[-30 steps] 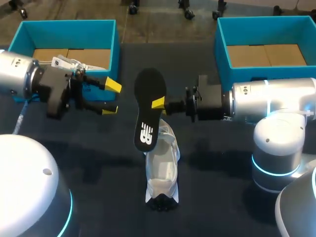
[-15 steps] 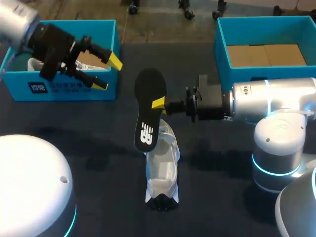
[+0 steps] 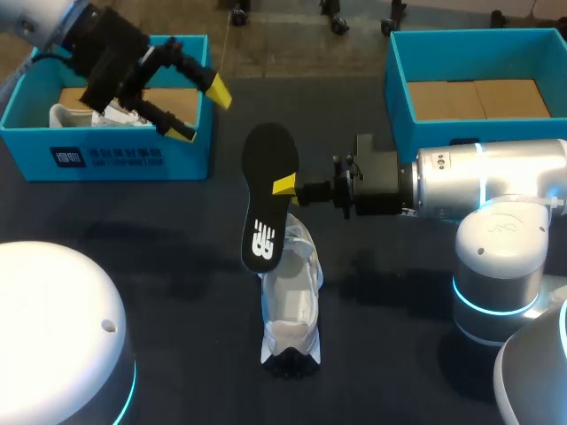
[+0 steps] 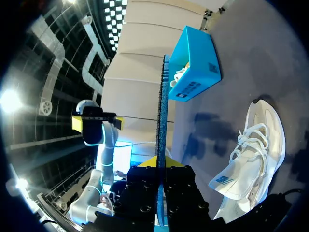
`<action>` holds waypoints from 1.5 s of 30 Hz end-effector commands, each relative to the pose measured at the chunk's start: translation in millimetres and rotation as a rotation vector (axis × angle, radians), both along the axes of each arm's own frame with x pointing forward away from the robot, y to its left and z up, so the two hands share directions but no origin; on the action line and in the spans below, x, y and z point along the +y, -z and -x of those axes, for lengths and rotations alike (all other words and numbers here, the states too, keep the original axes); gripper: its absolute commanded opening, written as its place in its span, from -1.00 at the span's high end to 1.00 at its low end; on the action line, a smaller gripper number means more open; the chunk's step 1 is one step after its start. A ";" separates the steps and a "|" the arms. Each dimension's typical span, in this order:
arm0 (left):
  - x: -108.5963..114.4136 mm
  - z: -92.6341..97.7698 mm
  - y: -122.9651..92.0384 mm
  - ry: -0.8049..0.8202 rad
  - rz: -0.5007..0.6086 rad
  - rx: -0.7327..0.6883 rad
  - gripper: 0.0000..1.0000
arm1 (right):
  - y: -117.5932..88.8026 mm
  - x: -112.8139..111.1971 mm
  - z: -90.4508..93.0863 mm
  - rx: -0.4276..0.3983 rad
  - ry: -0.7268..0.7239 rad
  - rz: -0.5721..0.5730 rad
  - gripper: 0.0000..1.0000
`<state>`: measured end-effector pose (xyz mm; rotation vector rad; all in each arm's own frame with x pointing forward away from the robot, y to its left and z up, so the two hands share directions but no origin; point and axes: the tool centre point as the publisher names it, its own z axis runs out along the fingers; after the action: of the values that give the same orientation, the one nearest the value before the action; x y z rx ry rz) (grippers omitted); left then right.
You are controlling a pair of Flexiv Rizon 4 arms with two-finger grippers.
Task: Take the shoe out of the shoebox, open the shoe tongue, remove and reinsert the insole, then place the shoe into the shoebox
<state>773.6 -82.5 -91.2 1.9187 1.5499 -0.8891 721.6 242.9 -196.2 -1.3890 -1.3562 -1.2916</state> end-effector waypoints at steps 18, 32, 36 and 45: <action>-70.3 -12.6 -13.3 0.023 -0.423 0.067 -1.00 | 0.5 2.7 0.1 -0.001 0.003 0.001 1.00; -90.8 -12.8 -8.1 0.033 -0.662 0.044 -1.00 | 0.5 2.7 0.1 -0.001 0.003 0.001 1.00; -89.1 -9.6 -8.6 0.014 -0.709 0.022 -1.00 | 0.5 2.7 0.1 -0.001 0.003 0.001 1.00; -87.9 -13.1 -3.7 -0.034 -0.751 0.023 -1.00 | 0.5 2.7 0.1 -0.001 0.003 0.001 1.00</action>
<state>785.9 -167.4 -88.5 2.3157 2.0886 -0.3838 721.6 242.8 -196.2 -1.3892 -1.3561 -1.2917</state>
